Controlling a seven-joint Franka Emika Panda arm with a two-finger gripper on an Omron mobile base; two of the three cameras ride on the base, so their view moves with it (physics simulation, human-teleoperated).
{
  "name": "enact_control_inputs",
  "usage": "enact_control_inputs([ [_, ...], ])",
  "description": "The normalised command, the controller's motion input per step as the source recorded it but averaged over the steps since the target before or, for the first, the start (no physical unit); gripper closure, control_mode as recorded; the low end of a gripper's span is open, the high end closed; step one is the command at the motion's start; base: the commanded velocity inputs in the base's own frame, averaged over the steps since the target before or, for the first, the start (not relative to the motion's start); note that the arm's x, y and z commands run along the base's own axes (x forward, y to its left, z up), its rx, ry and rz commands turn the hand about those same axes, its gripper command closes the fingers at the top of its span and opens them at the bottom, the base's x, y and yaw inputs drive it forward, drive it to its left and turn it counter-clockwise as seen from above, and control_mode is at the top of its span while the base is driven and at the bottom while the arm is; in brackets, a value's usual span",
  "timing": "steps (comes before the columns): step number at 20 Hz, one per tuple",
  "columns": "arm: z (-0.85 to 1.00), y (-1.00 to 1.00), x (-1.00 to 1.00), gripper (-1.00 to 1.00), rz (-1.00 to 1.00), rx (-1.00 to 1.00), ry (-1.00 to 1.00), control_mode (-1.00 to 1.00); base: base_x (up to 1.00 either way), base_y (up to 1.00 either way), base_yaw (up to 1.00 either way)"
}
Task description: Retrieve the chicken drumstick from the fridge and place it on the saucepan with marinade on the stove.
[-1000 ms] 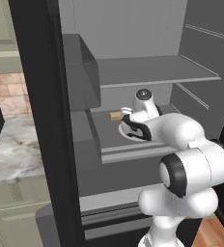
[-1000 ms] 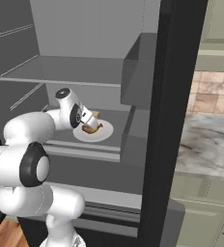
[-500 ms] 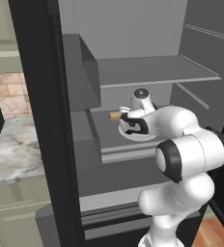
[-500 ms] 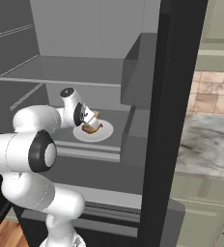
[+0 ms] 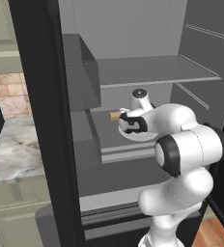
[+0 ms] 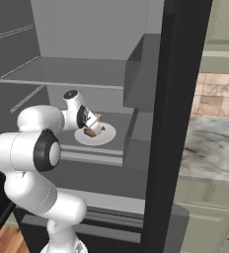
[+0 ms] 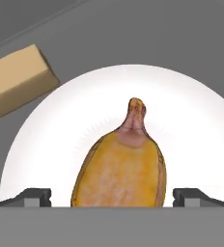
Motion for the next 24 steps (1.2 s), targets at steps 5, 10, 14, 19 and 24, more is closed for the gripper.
enact_control_inputs([
  [5, -0.21, 0.0, 0.03, -1.0, -0.03, 0.0, 0.0, -1.0, 0.0, 0.0, 0.0],
  [10, -0.1, 0.0, 0.06, 1.0, -0.01, 0.0, 0.0, -1.0, 0.0, 0.0, 0.0],
  [14, 0.0, 0.0, 0.01, 1.0, 0.0, 0.0, 0.0, -1.0, 0.0, 0.0, 0.0],
  [19, -0.01, 0.0, 0.0, 1.0, 0.0, 0.0, -0.01, -1.0, 0.0, 0.0, 0.0],
  [24, -0.01, 0.0, -0.17, 1.0, 0.11, 0.0, -0.16, -1.0, 0.0, 0.0, 0.0],
])
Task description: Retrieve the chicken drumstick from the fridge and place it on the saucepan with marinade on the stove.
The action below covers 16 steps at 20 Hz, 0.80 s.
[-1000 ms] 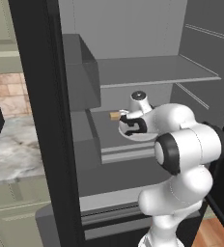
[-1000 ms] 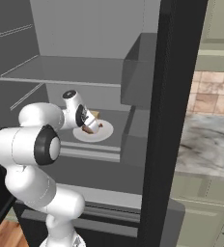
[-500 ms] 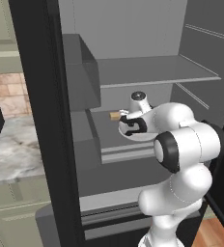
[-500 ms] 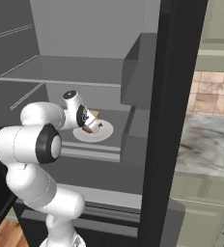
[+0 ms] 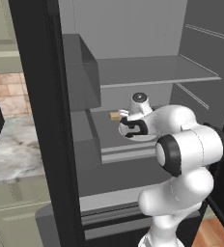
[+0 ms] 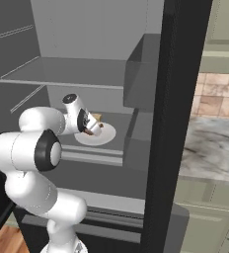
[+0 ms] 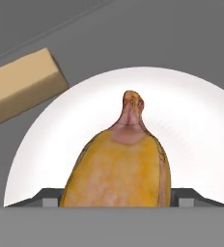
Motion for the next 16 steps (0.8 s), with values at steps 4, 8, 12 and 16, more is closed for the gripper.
enact_control_inputs([
  [4, 0.0, 0.03, -0.33, 1.0, 0.18, 0.0, -0.16, -1.0, 0.0, 0.0, 0.0],
  [8, 0.17, 0.0, -0.4, 1.0, 0.16, 0.0, -0.06, -1.0, 0.0, 0.0, 0.0],
  [12, 0.4, 0.0, -0.4, 1.0, 0.14, 0.0, 0.0, -1.0, 0.0, 0.0, 0.0],
  [16, 0.39, 0.0, -0.31, 1.0, 0.12, 0.0, 0.0, -1.0, 0.0, 0.0, 0.0],
])
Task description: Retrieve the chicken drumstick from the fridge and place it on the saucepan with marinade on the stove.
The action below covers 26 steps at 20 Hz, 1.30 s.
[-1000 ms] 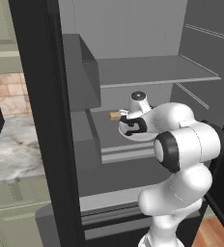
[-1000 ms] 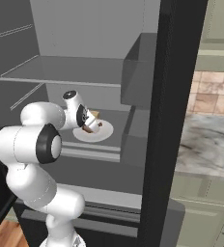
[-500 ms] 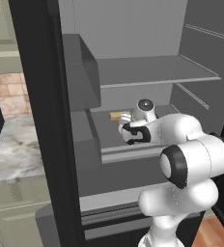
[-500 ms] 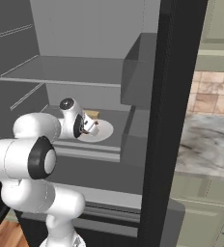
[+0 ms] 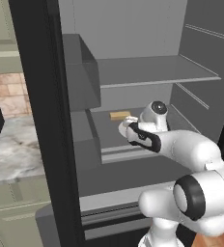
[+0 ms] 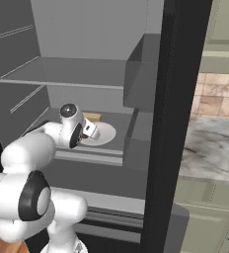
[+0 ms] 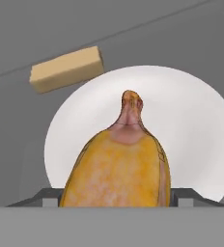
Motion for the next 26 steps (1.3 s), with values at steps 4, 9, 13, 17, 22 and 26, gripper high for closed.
enact_control_inputs([
  [4, 0.28, 0.08, -0.47, 1.0, 0.12, 0.0, 0.0, -1.0, 0.0, 0.0, 0.0],
  [9, 0.36, 0.05, -0.68, 1.0, 0.1, 0.0, 0.0, -1.0, 0.0, 0.0, 0.0],
  [13, 0.38, 0.08, -0.76, 1.0, 0.05, -0.01, 0.0, -1.0, 0.0, 0.0, 0.0],
  [17, 0.33, 0.12, -0.77, 1.0, 0.01, -0.02, 0.0, -1.0, 0.0, 0.0, 0.0],
  [22, 0.18, 0.1, -0.93, 1.0, 0.0, -0.05, 0.01, -1.0, 0.0, 0.0, 0.0],
  [26, 0.38, 0.01, -0.65, 1.0, 0.0, -0.02, 0.05, -1.0, 0.0, 0.0, 0.0],
])
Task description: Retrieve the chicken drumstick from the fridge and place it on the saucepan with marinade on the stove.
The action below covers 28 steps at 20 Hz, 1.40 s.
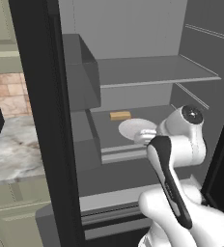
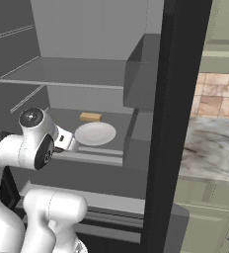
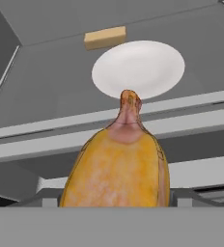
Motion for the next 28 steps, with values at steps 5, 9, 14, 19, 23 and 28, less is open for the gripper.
enact_control_inputs([
  [5, 0.52, 0.0, -0.27, 1.0, 0.02, 0.0, 0.05, -1.0, 0.0, 0.0, 0.0],
  [9, 0.43, 0.0, -0.39, 1.0, 0.01, 0.0, 0.03, -1.0, 0.0, 0.0, 0.0],
  [14, 0.09, 0.0, -0.18, 1.0, 0.0, -0.02, -0.01, -1.0, 0.0, 0.0, 0.0],
  [19, 0.04, 0.0, -0.07, 1.0, 0.0, -0.05, -0.01, -1.0, 0.0, 0.0, 0.0],
  [23, 0.04, 0.0, -0.06, 1.0, 0.0, -0.07, 0.0, -1.0, 0.0, 0.0, 0.0],
  [28, 0.13, 0.0, -0.06, 1.0, 0.0, -0.05, 0.0, -1.0, 0.0, 0.0, 0.0],
])
